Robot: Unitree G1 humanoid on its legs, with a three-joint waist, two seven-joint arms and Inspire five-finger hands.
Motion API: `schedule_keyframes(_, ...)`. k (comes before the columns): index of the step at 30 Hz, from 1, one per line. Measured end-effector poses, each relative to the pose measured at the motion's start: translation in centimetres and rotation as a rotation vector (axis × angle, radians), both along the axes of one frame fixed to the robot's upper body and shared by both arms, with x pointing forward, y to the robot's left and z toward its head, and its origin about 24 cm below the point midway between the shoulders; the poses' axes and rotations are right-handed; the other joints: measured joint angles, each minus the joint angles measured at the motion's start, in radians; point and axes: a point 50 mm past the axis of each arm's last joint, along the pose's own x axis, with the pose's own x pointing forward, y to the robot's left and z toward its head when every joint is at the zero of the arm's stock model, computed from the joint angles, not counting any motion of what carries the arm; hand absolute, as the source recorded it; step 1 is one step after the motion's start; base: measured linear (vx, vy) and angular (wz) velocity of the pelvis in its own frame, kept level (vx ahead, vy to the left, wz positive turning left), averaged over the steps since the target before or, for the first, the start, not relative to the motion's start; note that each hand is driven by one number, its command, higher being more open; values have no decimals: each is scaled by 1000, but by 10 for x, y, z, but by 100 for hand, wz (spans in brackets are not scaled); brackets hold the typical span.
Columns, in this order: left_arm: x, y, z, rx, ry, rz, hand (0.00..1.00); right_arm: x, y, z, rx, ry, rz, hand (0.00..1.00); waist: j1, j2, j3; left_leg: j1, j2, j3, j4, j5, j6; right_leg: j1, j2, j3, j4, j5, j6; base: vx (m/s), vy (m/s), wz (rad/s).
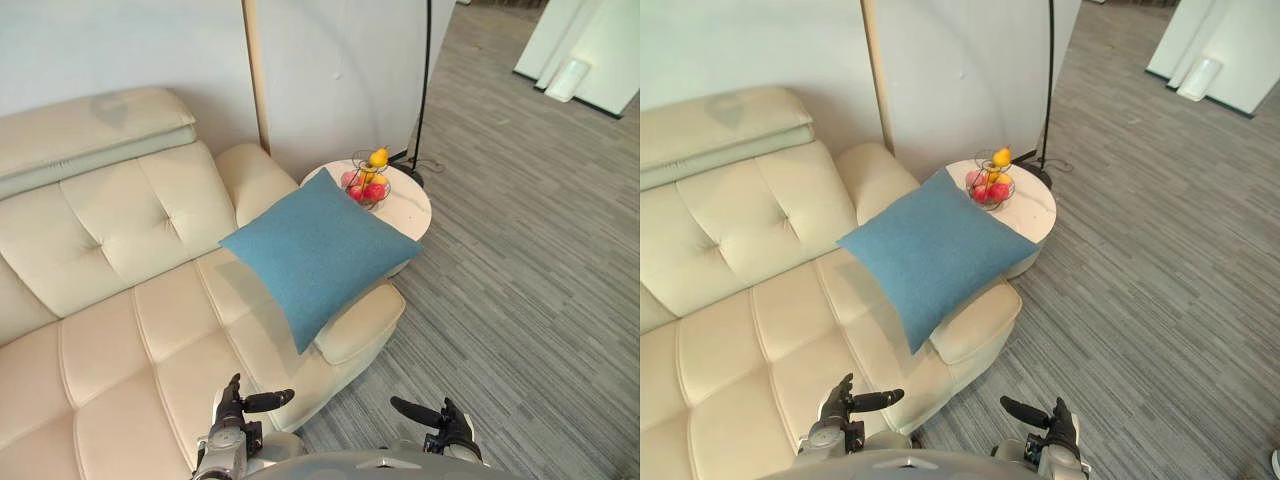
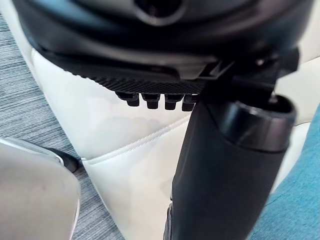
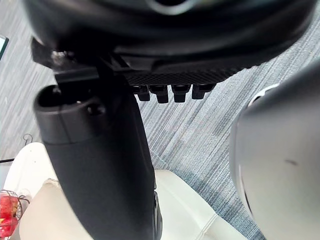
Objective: Pick up cushions and gather them together orderly.
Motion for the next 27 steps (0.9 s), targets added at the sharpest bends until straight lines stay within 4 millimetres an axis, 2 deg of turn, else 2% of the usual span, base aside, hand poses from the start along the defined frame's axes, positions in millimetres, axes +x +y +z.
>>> schedule_keyframes(1, 0, -1, 0, -1, 0, 1, 100, 1, 0, 0, -1, -2, -2, 100, -4, 3, 1, -5, 6, -16, 1, -2, -9, 0, 24, 44, -43, 2, -2, 183, -441, 81)
schedule_keyframes(2, 0, 0, 0, 0, 0, -2, 100, 2, -1, 0, 0, -4, -6, 100, -10, 0, 1, -12, 8, -61, 1, -6, -34, 5, 57, 135, -132, 12, 7, 164, -420, 107)
schedule_keyframes(3, 0, 1, 0, 3, 3, 0, 100, -1, -2, 0, -2, 3, -10, 100, -12, -8, -1, -24, 3, -110, 15, -16, -59, 28, 74, 146, -161, 92, -7, 184, -493, 113)
schedule_keyframes(4, -1, -2, -1, -3, 10, 1, 100, -3, -4, 0, -8, 9, -15, 100, -12, 8, -3, -24, 9, -131, 14, -18, -68, 36, 79, 113, -158, 84, -9, 145, -377, 115)
schedule_keyframes(6, -4, -7, -3, -17, 21, 3, 100, -9, -14, 0, -32, 22, -40, 100, -12, 31, -15, -18, 37, -174, -26, 5, -101, 44, 81, 15, -128, 42, -43, 173, -434, 111)
schedule_keyframes(7, -5, -8, -3, -15, 22, 0, 100, -11, -15, -1, -35, 29, -44, 100, -12, 34, -15, -18, 47, -178, -42, 18, -114, 58, 83, -19, -128, 36, -48, 97, -244, 108)
schedule_keyframes(9, -7, -7, -4, -15, 27, 17, 100, -12, -14, -1, -30, 31, -45, 100, -11, 37, -15, -23, 75, -179, -66, 49, -119, 106, 101, -95, -158, 34, -50, 60, -201, 122)
schedule_keyframes(11, -8, -7, -4, -15, 27, 24, 100, -12, -13, -1, -26, 28, -42, 100, -11, 40, -15, -34, 83, -177, -57, 57, -118, 130, 110, -130, -175, 33, -52, 30, -148, 91)
schedule_keyframes(14, -5, -7, -3, -16, 21, 18, 100, -4, -9, 0, -20, 5, -31, 100, -12, 32, -10, -72, 89, -93, -25, 70, -111, 158, 105, -190, -211, 34, -54, -12, -59, 69)
schedule_keyframes(15, -5, -7, -3, -16, 20, 17, 100, -3, -8, 1, -17, 0, -31, 100, -12, 34, -11, -87, 100, 23, 2, 63, -87, 165, 92, -217, -219, 34, -55, -33, 65, 54)
schedule_keyframes(16, -5, -7, -3, -16, 19, 14, 100, -3, -4, 0, -7, 1, -33, 100, -13, 35, -10, -95, 103, 120, 20, 59, -76, 174, 80, -235, -224, 33, -57, -37, 88, 54)
schedule_keyframes(19, -4, -6, -3, -10, 19, 3, 100, -1, -1, 1, 3, -11, -35, 100, -15, 27, -13, -88, 74, 142, -15, 86, -60, 177, 49, -233, -229, 34, -48, -43, 155, 14)
schedule_keyframes(23, -6, -1, -3, 7, 27, -19, 100, -6, 4, -1, 19, -4, -39, 100, -17, -4, -29, -47, 30, 136, -140, 155, -44, 180, 14, -233, -269, 56, -15, 17, 137, 15)
schedule_keyframes(27, -6, 0, -3, 11, 35, -38, 100, -6, 6, -1, 26, -3, -40, 100, -16, -18, -30, -20, -8, 141, -169, 155, -24, 200, -27, -232, -272, 63, 2, 45, 120, 5)
